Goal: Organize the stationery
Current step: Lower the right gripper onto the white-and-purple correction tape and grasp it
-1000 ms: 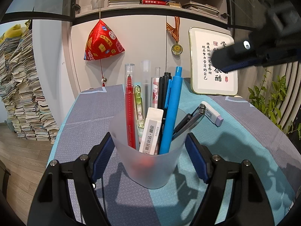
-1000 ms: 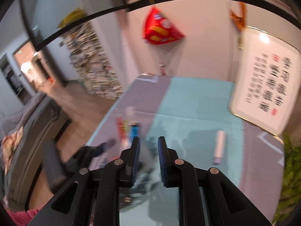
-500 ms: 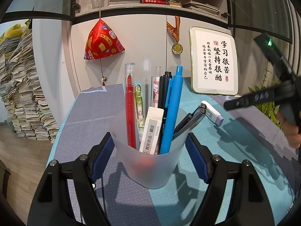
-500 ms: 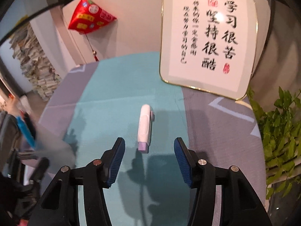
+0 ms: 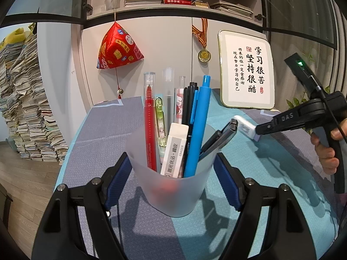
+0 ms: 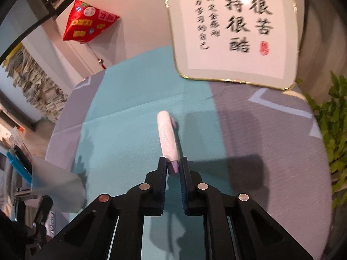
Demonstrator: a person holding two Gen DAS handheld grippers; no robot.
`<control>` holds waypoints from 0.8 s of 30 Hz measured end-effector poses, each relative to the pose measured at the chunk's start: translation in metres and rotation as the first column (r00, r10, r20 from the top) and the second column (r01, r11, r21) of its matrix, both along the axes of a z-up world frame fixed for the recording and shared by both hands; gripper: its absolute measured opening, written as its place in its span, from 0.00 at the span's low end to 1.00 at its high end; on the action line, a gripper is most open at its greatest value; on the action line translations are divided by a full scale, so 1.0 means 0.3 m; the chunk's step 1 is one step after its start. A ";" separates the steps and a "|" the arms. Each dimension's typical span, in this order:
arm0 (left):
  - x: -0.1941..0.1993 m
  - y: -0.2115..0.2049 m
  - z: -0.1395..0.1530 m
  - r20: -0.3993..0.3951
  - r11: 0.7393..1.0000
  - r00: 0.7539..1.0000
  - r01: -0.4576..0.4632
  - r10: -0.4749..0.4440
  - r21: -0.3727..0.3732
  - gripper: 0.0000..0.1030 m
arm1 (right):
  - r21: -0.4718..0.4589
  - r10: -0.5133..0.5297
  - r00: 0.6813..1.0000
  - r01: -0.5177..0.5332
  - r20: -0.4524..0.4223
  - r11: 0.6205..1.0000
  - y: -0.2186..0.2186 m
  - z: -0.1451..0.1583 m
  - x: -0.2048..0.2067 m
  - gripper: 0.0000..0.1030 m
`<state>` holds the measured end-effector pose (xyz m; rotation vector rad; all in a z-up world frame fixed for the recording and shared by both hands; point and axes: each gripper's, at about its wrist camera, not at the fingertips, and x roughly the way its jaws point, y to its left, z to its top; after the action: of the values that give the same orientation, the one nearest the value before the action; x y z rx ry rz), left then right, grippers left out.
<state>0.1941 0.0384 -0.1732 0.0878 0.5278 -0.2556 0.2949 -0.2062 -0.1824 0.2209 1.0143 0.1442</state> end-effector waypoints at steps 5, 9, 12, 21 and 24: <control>0.000 0.001 0.000 -0.001 1.000 1.000 -0.001 0.001 -0.001 0.75 | -0.240 0.069 0.995 -0.051 0.065 0.969 0.054 0.041 -0.080 0.11; 0.000 0.000 0.000 0.000 1.000 1.000 0.000 0.000 -0.001 0.75 | -0.242 0.166 0.986 -0.156 0.023 0.958 0.082 0.038 -0.160 0.04; 0.002 0.001 0.001 -0.001 1.000 1.000 0.000 0.000 -0.001 0.75 | -0.149 0.187 0.982 -0.185 0.001 0.971 0.052 0.051 -0.216 0.04; -0.001 0.008 0.005 0.005 1.000 1.000 -0.002 0.002 0.002 0.75 | -0.015 0.000 1.000 0.001 0.023 1.000 -0.079 0.071 -0.189 0.28; -0.002 0.006 0.005 0.005 1.000 1.000 -0.002 0.002 0.003 0.75 | -0.074 -0.005 0.999 0.009 0.052 0.997 -0.023 0.062 -0.184 0.52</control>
<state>0.1935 0.0402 -0.1716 0.0906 0.5232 -0.2525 0.2396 -0.2130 -0.1640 0.1521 0.9660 0.1053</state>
